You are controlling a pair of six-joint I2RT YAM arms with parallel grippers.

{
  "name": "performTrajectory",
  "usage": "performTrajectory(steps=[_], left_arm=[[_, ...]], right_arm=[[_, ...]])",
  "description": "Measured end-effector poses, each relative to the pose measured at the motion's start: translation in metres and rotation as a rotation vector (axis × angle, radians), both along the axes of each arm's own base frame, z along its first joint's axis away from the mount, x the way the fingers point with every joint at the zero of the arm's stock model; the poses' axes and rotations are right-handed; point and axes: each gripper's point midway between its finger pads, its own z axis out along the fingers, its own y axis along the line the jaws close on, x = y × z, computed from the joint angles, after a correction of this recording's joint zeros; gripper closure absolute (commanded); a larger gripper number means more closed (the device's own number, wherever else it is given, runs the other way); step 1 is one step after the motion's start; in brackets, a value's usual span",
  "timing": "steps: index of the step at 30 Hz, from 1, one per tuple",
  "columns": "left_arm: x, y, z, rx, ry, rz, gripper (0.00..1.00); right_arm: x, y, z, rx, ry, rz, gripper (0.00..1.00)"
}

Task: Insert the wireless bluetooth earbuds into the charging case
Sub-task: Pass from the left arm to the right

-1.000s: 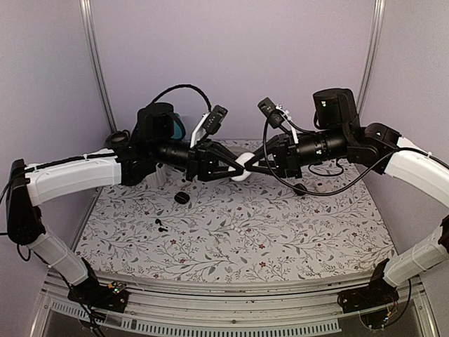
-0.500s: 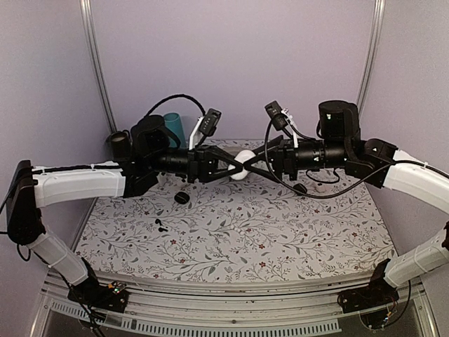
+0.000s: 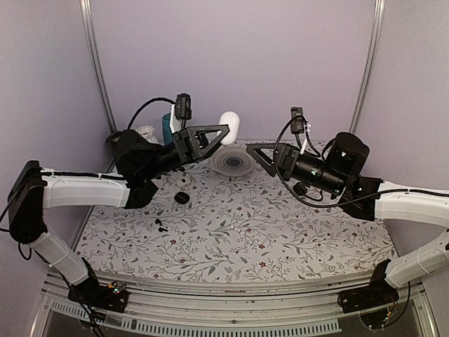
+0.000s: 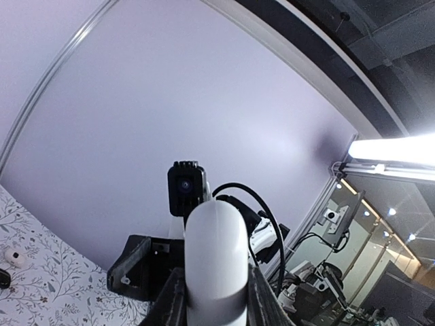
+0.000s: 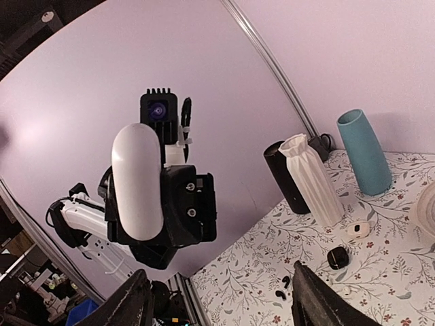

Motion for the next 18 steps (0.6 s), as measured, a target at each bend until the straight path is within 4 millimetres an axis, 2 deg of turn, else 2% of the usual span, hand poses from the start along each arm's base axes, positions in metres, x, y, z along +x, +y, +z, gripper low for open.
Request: performTrajectory(steps=[11,18], left_arm=[[0.008,-0.002,0.000,-0.047,0.064,0.021,1.00],[0.005,-0.009,-0.005,-0.039,0.077,0.012,1.00]], right_arm=[[0.001,0.017,0.023,0.079,-0.023,0.010,0.41],[0.001,0.027,0.027,0.082,-0.026,0.041,0.51]])
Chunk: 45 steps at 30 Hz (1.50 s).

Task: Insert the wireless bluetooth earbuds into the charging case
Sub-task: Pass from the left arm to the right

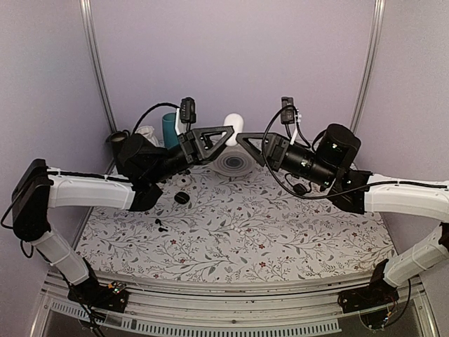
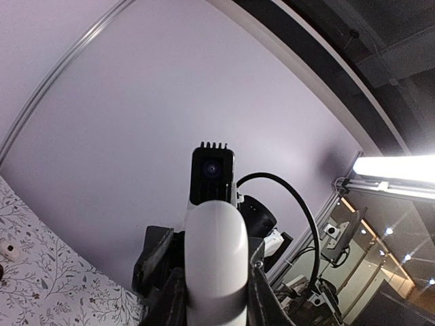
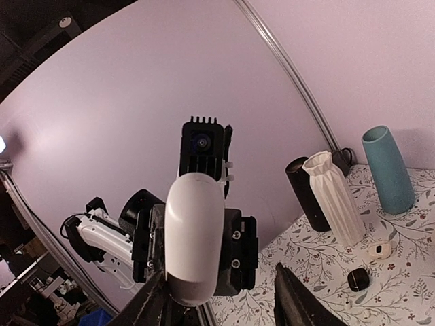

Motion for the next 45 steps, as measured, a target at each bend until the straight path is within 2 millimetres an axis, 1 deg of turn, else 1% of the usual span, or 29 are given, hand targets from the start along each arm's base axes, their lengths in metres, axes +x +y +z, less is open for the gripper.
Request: performTrajectory(steps=[3,7,13,16,19,20,21,22,25,26,28,30,33,37,41,45], left_arm=[[0.000,-0.002,-0.002,0.004,0.005,0.000,1.00],[0.000,-0.003,-0.002,0.005,0.005,-0.002,1.00],[0.001,-0.003,-0.002,0.004,0.004,0.006,1.00],[0.002,-0.003,-0.002,0.004,0.002,0.010,1.00],[0.002,-0.002,-0.001,0.003,-0.003,0.019,1.00],[0.003,-0.002,-0.001,0.002,-0.010,0.023,1.00],[0.003,-0.002,-0.001,0.003,-0.013,0.025,0.96],[0.003,-0.002,0.000,0.003,-0.015,0.025,0.89],[0.003,-0.002,-0.001,0.006,-0.023,0.027,0.63],[0.003,-0.002,-0.001,0.009,-0.029,0.027,0.57],[0.001,-0.003,-0.002,0.018,-0.036,0.017,0.47],[0.000,-0.003,-0.004,0.034,-0.048,0.015,0.40],[-0.001,-0.001,-0.006,0.060,-0.067,0.005,0.38],[-0.003,0.008,-0.006,0.113,-0.127,-0.002,0.38],[-0.007,0.019,-0.011,0.213,-0.224,-0.008,0.39],[-0.014,0.017,-0.020,0.334,-0.340,-0.045,0.42]], right_arm=[[-0.002,0.004,0.002,0.003,0.005,0.018,0.55],[-0.004,0.006,0.002,0.006,0.012,0.033,0.67],[-0.006,0.010,0.004,0.010,0.019,0.056,0.69],[-0.006,0.011,0.004,0.011,0.023,0.060,0.79],[-0.006,0.011,0.006,0.015,0.030,0.061,0.92],[-0.006,0.011,0.006,0.017,0.034,0.061,0.94],[-0.006,0.011,0.006,0.016,0.036,0.061,0.96],[-0.006,0.011,0.007,0.014,0.034,0.061,0.96],[-0.005,0.011,0.006,0.004,0.037,0.058,0.96],[-0.005,0.011,0.005,-0.001,0.037,0.056,0.96],[-0.005,0.011,0.001,-0.022,0.039,0.052,0.96],[-0.005,0.010,-0.004,-0.052,0.042,0.048,0.97],[-0.006,0.009,-0.010,-0.105,0.038,0.044,0.97],[-0.008,0.002,-0.010,-0.191,0.013,0.036,0.97],[-0.013,-0.009,0.001,-0.285,-0.043,0.046,0.97],[-0.022,-0.015,0.015,-0.382,-0.126,0.081,0.97]])
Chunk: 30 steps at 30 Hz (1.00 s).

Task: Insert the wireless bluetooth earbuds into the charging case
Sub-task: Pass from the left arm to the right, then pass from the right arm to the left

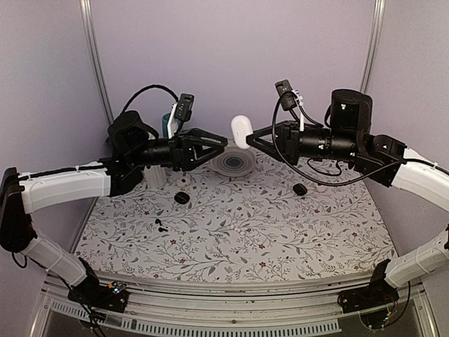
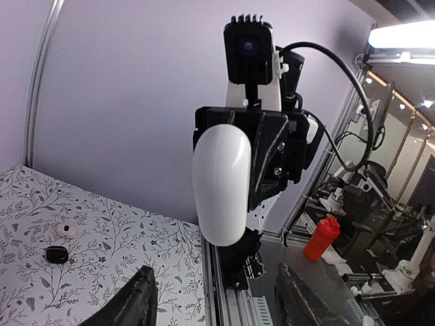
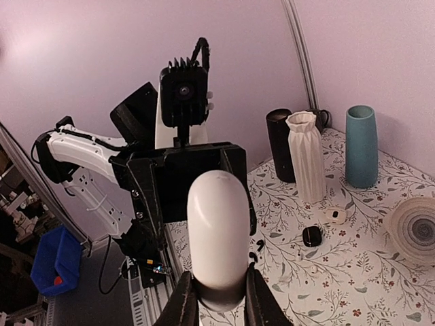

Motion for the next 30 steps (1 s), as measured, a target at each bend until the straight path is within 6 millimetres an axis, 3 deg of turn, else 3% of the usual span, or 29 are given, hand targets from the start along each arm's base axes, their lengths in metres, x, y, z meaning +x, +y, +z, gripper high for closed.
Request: performTrajectory(steps=[11,17,25,30], left_arm=[[-0.025,-0.003,-0.014,0.191,-0.244,-0.140,0.47],[-0.035,-0.007,-0.018,0.245,-0.290,-0.187,0.58],[-0.047,-0.020,-0.033,0.300,-0.288,-0.245,0.58],[-0.052,-0.024,-0.040,0.325,-0.280,-0.264,0.60]], right_arm=[[-0.028,-0.017,-0.021,-0.255,-0.061,0.125,0.97],[-0.038,-0.015,-0.037,-0.324,-0.045,0.199,0.97],[-0.042,-0.006,-0.062,-0.412,-0.012,0.256,0.97],[-0.045,-0.005,-0.063,-0.430,-0.012,0.272,0.97]])
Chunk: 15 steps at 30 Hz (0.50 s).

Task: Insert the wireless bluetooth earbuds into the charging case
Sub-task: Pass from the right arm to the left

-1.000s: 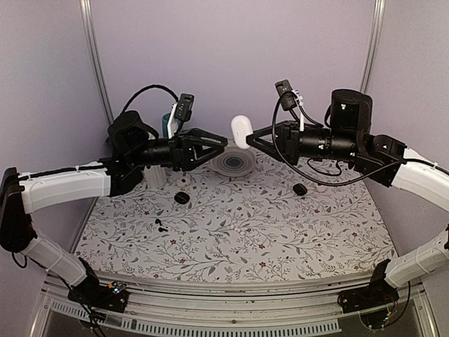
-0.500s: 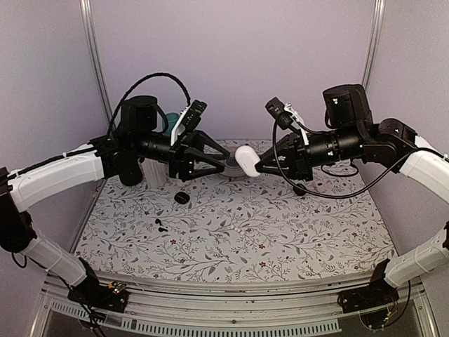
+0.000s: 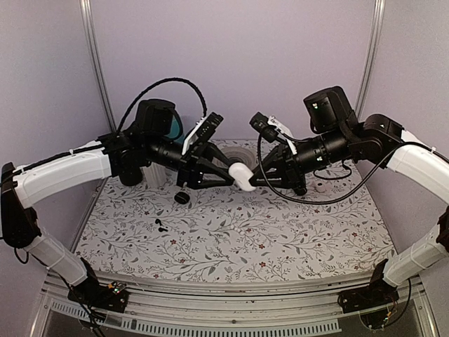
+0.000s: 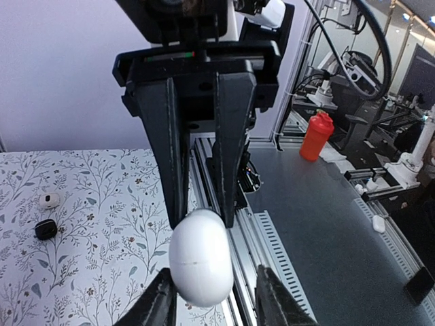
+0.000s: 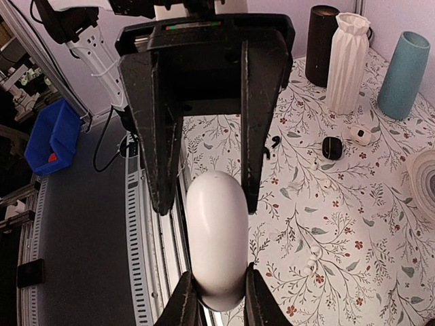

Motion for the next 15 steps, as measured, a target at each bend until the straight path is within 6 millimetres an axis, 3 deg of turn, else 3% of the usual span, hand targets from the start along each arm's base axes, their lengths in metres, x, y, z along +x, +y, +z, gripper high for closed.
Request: performTrajectory(steps=[15], left_arm=[[-0.0046,-0.0062,-0.0100,0.043,0.011,-0.010,0.68]], right_arm=[[-0.0035,0.0028,-0.0094,-0.047,0.015,0.022,0.97]])
